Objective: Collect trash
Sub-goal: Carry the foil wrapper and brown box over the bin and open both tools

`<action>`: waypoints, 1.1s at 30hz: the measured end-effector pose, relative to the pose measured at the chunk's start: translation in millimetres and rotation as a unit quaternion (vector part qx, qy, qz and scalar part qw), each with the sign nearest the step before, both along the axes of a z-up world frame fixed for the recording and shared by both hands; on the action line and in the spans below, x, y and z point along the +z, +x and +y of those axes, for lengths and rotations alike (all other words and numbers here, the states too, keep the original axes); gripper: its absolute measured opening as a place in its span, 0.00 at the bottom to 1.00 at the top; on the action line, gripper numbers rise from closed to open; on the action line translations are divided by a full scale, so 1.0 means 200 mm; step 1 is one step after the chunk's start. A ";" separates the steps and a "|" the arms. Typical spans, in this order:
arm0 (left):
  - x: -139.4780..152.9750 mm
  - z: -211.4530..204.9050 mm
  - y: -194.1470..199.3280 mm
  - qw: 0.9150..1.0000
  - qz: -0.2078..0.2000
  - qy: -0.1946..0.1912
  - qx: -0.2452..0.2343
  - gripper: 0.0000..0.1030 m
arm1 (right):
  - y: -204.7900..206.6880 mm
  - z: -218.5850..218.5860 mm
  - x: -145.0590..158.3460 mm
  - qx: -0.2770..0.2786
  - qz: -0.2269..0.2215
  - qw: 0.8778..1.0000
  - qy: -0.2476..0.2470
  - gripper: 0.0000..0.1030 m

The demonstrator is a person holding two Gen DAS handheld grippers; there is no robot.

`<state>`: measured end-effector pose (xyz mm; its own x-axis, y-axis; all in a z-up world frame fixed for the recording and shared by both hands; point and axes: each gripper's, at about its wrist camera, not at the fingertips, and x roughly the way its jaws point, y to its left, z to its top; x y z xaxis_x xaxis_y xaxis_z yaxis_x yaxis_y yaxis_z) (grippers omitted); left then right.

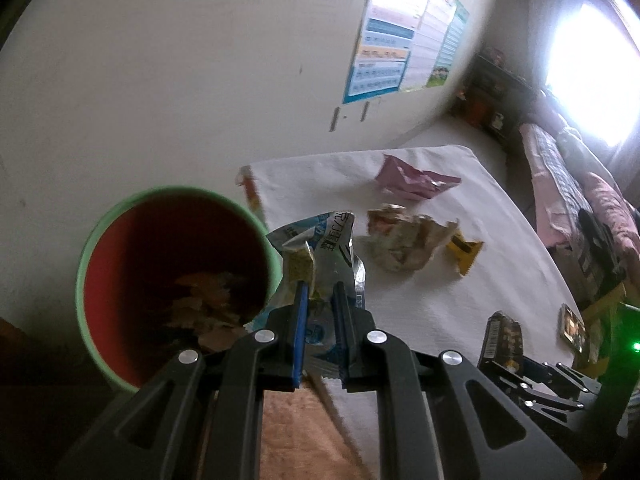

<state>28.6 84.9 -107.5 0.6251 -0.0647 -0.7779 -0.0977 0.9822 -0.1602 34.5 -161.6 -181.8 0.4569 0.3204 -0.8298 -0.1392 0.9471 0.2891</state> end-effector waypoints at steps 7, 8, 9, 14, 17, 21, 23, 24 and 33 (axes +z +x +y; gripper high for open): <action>0.02 0.14 -0.02 0.999 -0.014 0.000 0.032 0.10 | 0.06 0.15 0.13 0.033 -0.024 0.999 -0.003 0.49; 0.01 0.16 -0.03 0.999 -0.016 0.003 0.035 0.10 | 0.08 0.17 0.15 0.038 -0.026 0.999 -0.003 0.49; 0.01 0.18 -0.03 0.999 -0.016 0.005 0.038 0.10 | 0.09 0.21 0.16 0.046 -0.029 0.999 -0.002 0.49; -0.03 0.31 -0.06 0.998 -0.008 -0.005 0.058 0.10 | 0.14 0.42 0.22 0.081 -0.039 0.996 0.004 0.49; -0.04 0.39 -0.08 0.997 -0.007 -0.006 0.072 0.10 | 0.16 0.53 0.25 0.105 -0.043 0.994 0.006 0.49; -0.05 0.50 -0.10 0.996 -0.004 -0.007 0.091 0.10 | 0.18 0.65 0.28 0.132 -0.048 0.990 0.006 0.49; -0.06 0.54 -0.11 0.995 -0.002 -0.007 0.099 0.10 | 0.19 0.71 0.29 0.143 -0.048 0.988 0.011 0.49; -0.07 0.56 -0.12 0.995 0.000 -0.007 0.103 0.10 | 0.19 0.73 0.29 0.149 -0.048 0.988 0.013 0.49; -0.12 0.70 -0.15 0.991 0.014 -0.013 0.132 0.10 | 0.22 0.98 0.28 0.196 -0.036 0.980 0.018 0.49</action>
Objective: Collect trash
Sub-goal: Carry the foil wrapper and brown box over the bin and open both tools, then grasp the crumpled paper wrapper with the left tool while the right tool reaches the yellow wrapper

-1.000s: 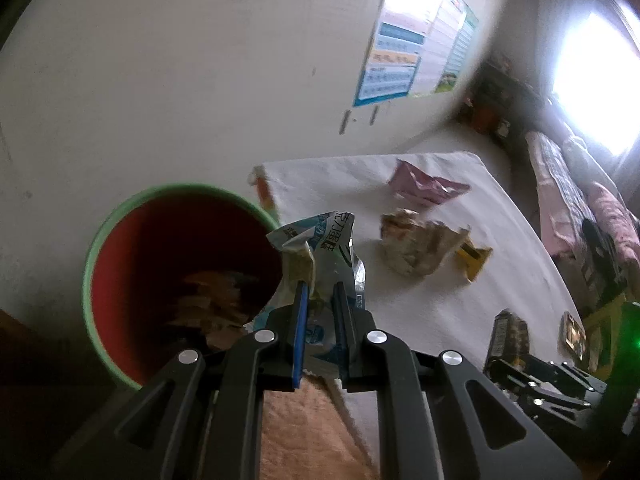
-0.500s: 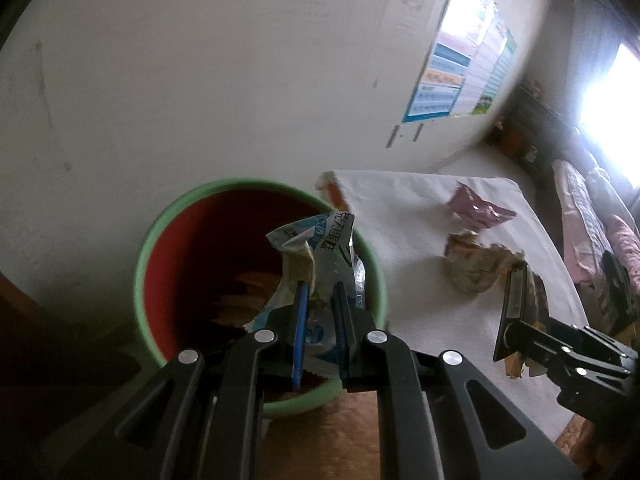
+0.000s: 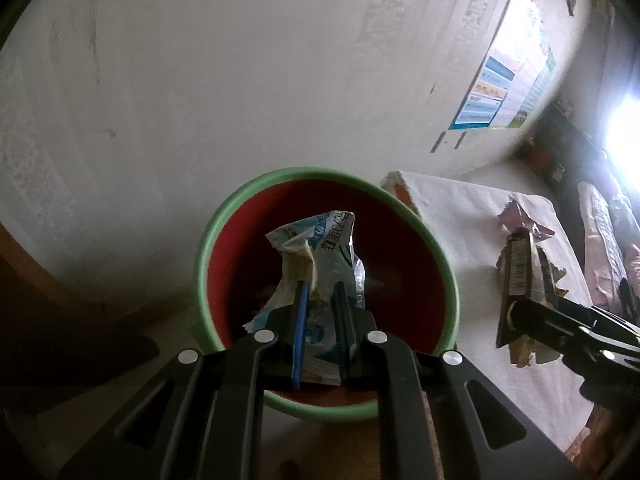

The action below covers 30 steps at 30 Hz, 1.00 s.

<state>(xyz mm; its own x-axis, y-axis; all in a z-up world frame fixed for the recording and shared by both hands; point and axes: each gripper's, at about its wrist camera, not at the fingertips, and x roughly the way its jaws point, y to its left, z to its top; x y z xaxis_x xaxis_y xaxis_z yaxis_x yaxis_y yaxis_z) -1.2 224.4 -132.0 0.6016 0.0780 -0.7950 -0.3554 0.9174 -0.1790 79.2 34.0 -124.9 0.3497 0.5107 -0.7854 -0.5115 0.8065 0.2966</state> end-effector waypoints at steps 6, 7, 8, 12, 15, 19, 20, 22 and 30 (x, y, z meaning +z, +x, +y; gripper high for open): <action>-0.02 0.04 -0.01 1.000 0.002 -0.002 0.006 0.10 | 0.02 0.11 -0.03 0.023 0.005 1.000 -0.008 0.49; -0.02 0.05 -0.01 1.000 0.002 -0.002 0.007 0.10 | 0.03 0.11 -0.03 0.024 0.006 1.000 -0.008 0.49; -0.02 0.05 -0.01 1.000 0.003 -0.003 0.008 0.10 | 0.03 0.13 -0.03 0.026 0.006 1.000 -0.009 0.49; -0.04 0.06 0.00 1.000 0.007 -0.005 0.010 0.11 | 0.05 0.16 -0.03 0.030 0.004 0.999 -0.016 0.49; -0.04 0.07 0.01 1.000 0.008 -0.005 0.012 0.11 | 0.05 0.17 -0.04 0.031 0.003 0.999 -0.017 0.49; -0.03 0.07 0.01 1.000 0.007 -0.006 0.013 0.13 | 0.04 0.19 -0.05 0.032 0.007 0.999 -0.018 0.49; -0.03 0.07 0.01 1.000 0.007 -0.006 0.012 0.13 | 0.04 0.19 -0.05 0.032 0.009 0.999 -0.015 0.49; -0.03 0.08 0.00 1.000 0.005 -0.004 0.012 0.13 | 0.04 0.20 -0.04 0.032 0.010 0.999 -0.010 0.50; -0.03 0.07 0.00 1.000 0.005 -0.012 0.018 0.38 | 0.03 0.13 -0.03 0.016 -0.004 1.000 -0.002 0.62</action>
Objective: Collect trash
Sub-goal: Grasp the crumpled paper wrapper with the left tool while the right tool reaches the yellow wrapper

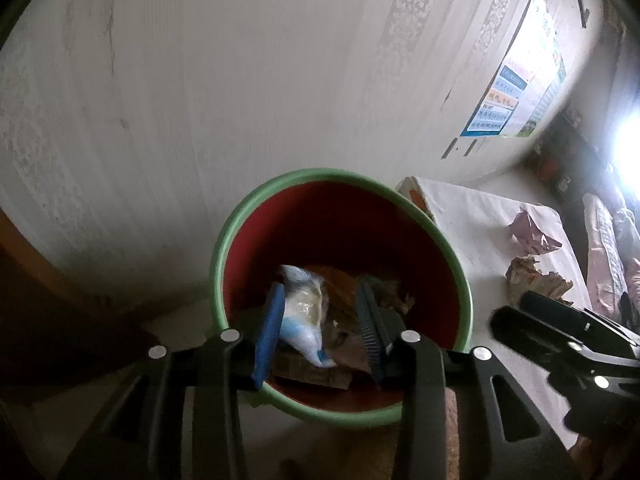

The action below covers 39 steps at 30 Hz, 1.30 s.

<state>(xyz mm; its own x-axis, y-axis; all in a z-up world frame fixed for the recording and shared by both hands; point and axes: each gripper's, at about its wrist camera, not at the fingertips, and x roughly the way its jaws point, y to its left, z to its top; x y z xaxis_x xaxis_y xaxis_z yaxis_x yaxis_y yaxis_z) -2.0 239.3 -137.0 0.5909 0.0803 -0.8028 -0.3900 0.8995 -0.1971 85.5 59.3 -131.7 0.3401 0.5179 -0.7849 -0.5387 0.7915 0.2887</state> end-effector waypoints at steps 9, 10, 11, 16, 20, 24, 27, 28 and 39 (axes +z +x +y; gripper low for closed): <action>0.01 -0.06 0.01 1.000 0.003 0.010 -0.009 0.45 | 0.19 -0.76 -0.10 -0.215 -0.001 0.976 -0.030 0.62; 0.01 -0.07 0.01 1.000 0.003 0.012 -0.012 0.45 | 0.23 -0.88 -0.10 -0.248 -0.003 0.968 -0.033 0.62; 0.02 -0.09 0.02 1.000 0.002 0.014 -0.015 0.45 | 0.25 -0.94 -0.11 -0.266 -0.002 0.963 -0.035 0.62; 0.05 -0.19 0.03 0.999 0.002 0.023 -0.034 0.47 | 0.40 -1.17 -0.22 -0.324 0.034 0.944 -0.050 0.62; 0.08 -0.29 0.02 0.998 0.005 0.038 -0.058 0.49 | 0.47 -1.19 -0.32 -0.325 0.052 0.942 -0.061 0.58; 0.11 -0.38 0.03 0.996 0.006 0.044 -0.073 0.49 | 0.53 -1.15 -0.40 -0.298 0.066 0.950 -0.067 0.41; 0.13 -0.43 0.03 0.995 0.005 0.050 -0.085 0.49 | 0.50 -1.15 -0.38 -0.287 0.057 0.955 -0.051 0.28; 0.13 -0.47 0.04 0.995 0.006 0.048 -0.093 0.49 | 0.48 -1.16 -0.36 -0.284 0.051 0.956 -0.049 0.16; 0.12 -0.97 0.35 0.974 -0.022 0.033 -0.224 0.62 | -0.01 -1.42 -0.29 -0.296 0.050 0.954 0.029 0.07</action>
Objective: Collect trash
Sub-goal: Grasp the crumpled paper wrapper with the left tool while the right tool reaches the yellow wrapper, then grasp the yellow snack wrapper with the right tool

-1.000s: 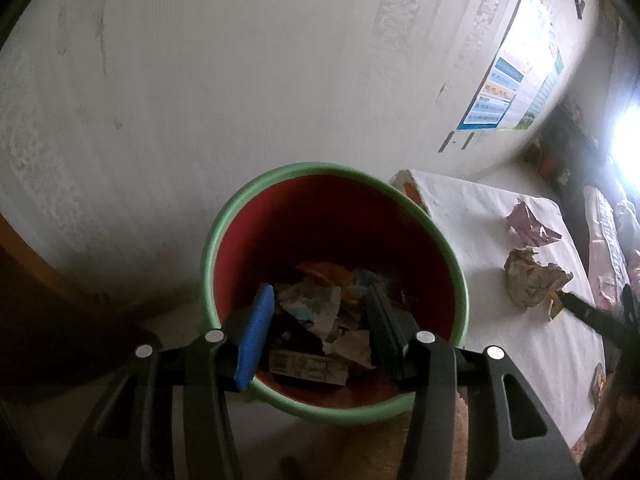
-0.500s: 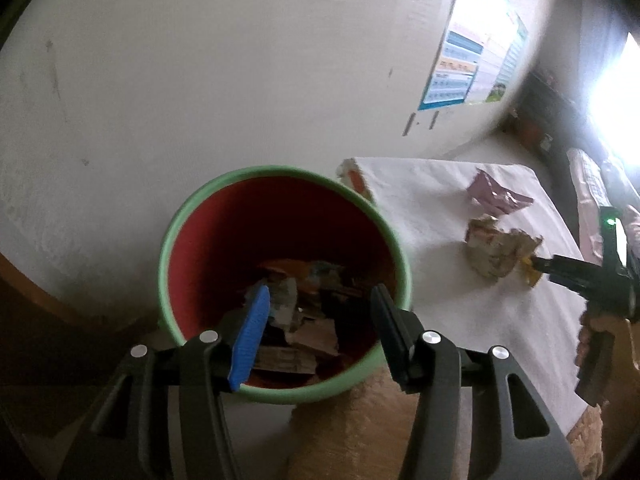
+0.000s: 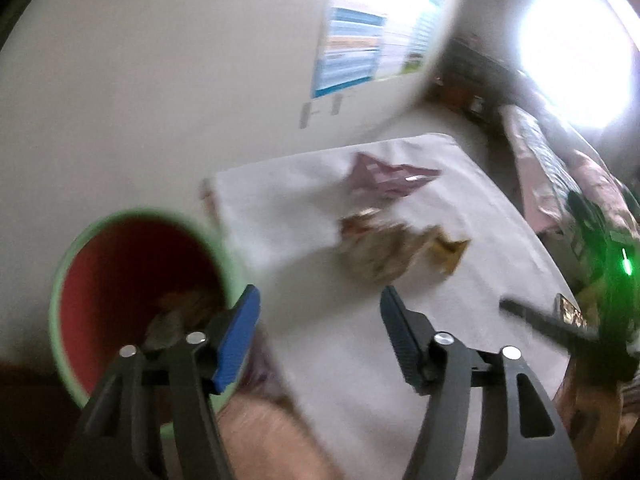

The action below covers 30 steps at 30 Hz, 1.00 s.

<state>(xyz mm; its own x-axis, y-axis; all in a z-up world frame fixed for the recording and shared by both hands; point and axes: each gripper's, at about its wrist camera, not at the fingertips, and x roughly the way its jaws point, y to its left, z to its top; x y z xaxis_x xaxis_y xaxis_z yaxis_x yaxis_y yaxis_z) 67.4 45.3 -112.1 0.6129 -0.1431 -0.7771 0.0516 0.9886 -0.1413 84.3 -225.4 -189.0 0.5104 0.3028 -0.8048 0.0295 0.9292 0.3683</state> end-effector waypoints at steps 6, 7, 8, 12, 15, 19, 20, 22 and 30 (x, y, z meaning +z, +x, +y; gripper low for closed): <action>-0.15 -0.32 0.27 0.994 0.015 0.080 -0.069 0.68 | -0.15 -0.09 -0.12 -0.023 0.022 0.999 0.019 0.15; -0.18 -0.35 0.32 0.993 0.020 0.088 -0.071 0.68 | -0.16 -0.10 -0.13 -0.023 0.024 0.999 0.019 0.15; -0.21 -0.37 0.36 0.993 0.028 0.088 -0.069 0.67 | -0.17 -0.10 -0.13 -0.023 0.025 0.999 0.020 0.15; -0.26 -0.37 0.43 0.995 0.053 0.068 -0.053 0.35 | -0.17 -0.12 -0.13 -0.025 0.019 0.999 0.028 0.24; -0.23 -0.34 0.38 0.996 0.050 0.046 -0.056 0.26 | -0.16 -0.11 -0.15 -0.022 0.020 0.999 0.034 0.26; -0.16 -0.24 0.24 0.998 0.034 0.021 -0.046 0.24 | -0.10 -0.12 -0.14 -0.025 0.018 0.998 0.048 0.26; -0.13 -0.21 0.19 0.999 0.031 0.012 -0.042 0.24 | -0.08 -0.12 -0.13 -0.025 0.013 0.998 0.047 0.31; -0.09 -0.16 0.10 0.999 0.027 -0.004 -0.032 0.24 | -0.02 -0.10 -0.10 -0.023 0.001 0.999 0.037 0.38; -0.02 -0.03 -0.17 0.999 0.026 -0.023 -0.001 0.25 | 0.32 0.05 -0.09 -0.006 0.003 1.000 -0.004 0.47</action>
